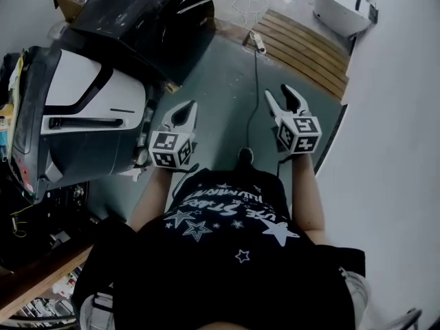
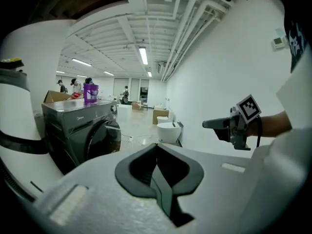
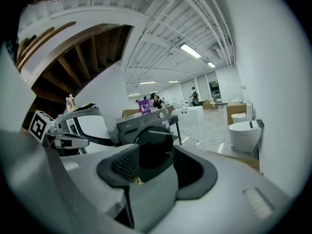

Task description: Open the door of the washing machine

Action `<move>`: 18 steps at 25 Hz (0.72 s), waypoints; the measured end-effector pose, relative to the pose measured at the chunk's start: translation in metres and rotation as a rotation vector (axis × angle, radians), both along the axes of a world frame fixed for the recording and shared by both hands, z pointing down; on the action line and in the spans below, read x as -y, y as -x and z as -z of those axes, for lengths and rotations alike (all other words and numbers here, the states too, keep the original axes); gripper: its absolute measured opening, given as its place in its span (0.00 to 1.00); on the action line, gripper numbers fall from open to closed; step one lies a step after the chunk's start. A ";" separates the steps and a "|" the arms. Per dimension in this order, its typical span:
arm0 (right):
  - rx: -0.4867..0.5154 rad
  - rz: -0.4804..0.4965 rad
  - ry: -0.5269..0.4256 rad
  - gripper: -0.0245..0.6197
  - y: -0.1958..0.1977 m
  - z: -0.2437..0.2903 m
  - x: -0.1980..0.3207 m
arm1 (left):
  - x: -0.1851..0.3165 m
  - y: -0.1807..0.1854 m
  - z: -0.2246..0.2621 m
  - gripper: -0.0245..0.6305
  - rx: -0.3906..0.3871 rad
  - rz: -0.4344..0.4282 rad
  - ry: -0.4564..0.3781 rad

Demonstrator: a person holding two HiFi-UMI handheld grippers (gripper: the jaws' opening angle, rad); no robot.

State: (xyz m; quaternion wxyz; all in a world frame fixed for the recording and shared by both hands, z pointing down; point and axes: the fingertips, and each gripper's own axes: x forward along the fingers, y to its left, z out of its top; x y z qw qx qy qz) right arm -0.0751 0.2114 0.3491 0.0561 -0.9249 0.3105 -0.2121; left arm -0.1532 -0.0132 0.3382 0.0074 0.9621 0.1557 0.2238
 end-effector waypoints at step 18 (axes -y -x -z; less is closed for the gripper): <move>0.112 0.163 0.055 0.39 -0.174 -0.050 0.062 | 0.059 -0.160 -0.053 0.05 0.094 0.154 0.010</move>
